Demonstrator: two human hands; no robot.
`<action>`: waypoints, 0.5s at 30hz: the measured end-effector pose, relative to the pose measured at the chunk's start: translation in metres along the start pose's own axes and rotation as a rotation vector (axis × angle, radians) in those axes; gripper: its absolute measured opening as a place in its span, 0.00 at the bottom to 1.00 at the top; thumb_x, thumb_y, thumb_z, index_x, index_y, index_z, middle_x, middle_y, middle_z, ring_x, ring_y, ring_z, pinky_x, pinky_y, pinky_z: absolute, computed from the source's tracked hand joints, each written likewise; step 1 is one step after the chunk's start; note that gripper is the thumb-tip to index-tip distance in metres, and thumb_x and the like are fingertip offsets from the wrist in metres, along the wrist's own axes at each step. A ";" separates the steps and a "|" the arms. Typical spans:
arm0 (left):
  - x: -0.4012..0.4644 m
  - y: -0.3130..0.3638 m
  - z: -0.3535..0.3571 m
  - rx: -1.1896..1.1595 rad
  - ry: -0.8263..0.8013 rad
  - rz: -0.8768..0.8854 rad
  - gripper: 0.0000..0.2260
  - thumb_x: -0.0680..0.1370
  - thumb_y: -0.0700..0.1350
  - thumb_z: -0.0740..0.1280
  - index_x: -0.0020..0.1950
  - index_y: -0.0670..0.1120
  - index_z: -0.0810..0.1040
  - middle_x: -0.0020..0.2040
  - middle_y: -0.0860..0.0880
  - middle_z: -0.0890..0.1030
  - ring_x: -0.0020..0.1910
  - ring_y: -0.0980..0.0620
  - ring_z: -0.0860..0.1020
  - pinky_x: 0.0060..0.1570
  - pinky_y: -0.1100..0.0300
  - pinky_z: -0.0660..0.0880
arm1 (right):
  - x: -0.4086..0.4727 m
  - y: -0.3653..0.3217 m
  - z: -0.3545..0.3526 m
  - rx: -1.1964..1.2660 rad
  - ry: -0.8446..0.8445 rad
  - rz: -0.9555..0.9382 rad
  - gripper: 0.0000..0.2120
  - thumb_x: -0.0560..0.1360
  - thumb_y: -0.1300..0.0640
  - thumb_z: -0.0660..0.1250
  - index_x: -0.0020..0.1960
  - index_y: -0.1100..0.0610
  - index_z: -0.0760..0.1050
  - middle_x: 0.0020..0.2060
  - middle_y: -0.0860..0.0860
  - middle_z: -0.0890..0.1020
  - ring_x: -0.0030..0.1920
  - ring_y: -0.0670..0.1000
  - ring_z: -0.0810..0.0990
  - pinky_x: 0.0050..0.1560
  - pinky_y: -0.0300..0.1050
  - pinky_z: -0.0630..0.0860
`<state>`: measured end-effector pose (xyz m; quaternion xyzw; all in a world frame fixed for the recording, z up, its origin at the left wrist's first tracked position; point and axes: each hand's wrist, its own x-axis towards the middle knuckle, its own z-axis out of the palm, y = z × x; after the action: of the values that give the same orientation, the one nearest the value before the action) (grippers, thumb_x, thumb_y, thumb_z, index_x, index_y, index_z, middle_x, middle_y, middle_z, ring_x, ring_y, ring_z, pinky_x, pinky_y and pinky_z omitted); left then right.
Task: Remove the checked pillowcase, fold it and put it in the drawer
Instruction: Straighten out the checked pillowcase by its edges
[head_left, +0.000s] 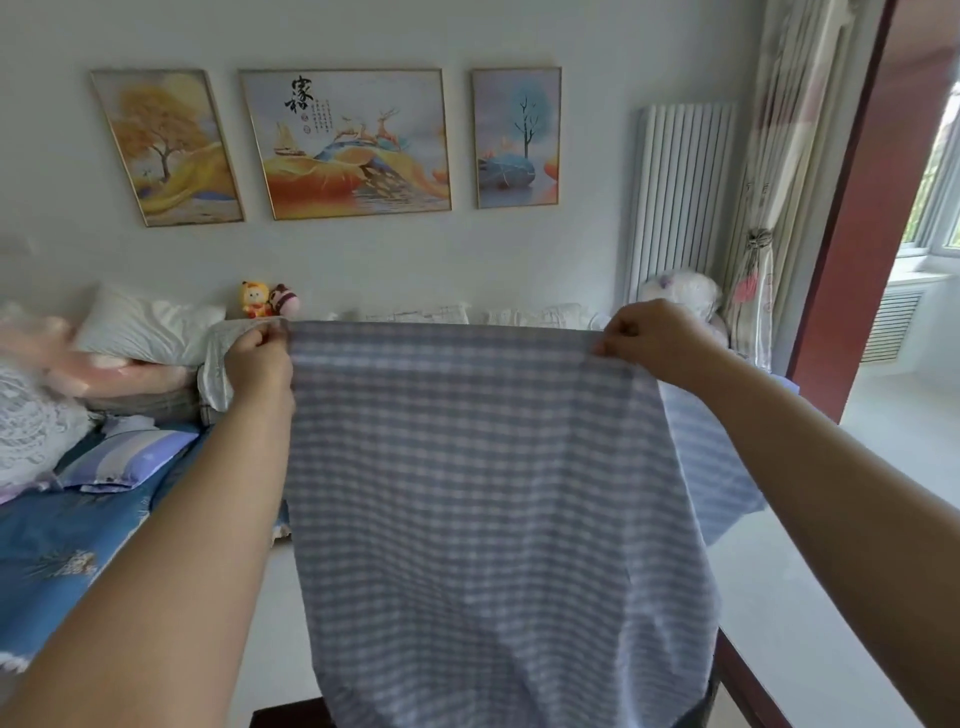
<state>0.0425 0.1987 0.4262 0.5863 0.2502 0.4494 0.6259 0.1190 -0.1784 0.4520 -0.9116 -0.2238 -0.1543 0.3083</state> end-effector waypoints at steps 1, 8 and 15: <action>0.001 -0.001 -0.004 0.007 -0.007 -0.012 0.11 0.80 0.48 0.64 0.60 0.47 0.79 0.53 0.49 0.79 0.49 0.53 0.75 0.48 0.62 0.73 | -0.001 -0.001 0.001 0.003 -0.062 -0.001 0.11 0.70 0.49 0.73 0.35 0.54 0.78 0.27 0.47 0.74 0.28 0.45 0.70 0.30 0.38 0.65; 0.009 -0.016 -0.013 0.129 0.017 0.095 0.12 0.81 0.46 0.61 0.59 0.44 0.79 0.51 0.50 0.77 0.50 0.53 0.73 0.49 0.62 0.69 | -0.006 0.021 0.022 0.067 -0.312 0.060 0.13 0.69 0.48 0.75 0.33 0.55 0.78 0.27 0.49 0.77 0.28 0.44 0.73 0.33 0.34 0.69; 0.000 -0.034 -0.005 0.519 0.052 0.054 0.16 0.83 0.45 0.51 0.62 0.37 0.72 0.61 0.36 0.75 0.57 0.40 0.74 0.54 0.51 0.70 | -0.014 0.038 0.046 0.102 -0.392 0.143 0.17 0.75 0.51 0.69 0.42 0.67 0.78 0.31 0.54 0.74 0.33 0.49 0.70 0.35 0.38 0.66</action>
<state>0.0476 0.2041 0.3923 0.7219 0.3574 0.4016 0.4358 0.1332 -0.1805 0.3923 -0.9210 -0.2219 0.0596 0.3145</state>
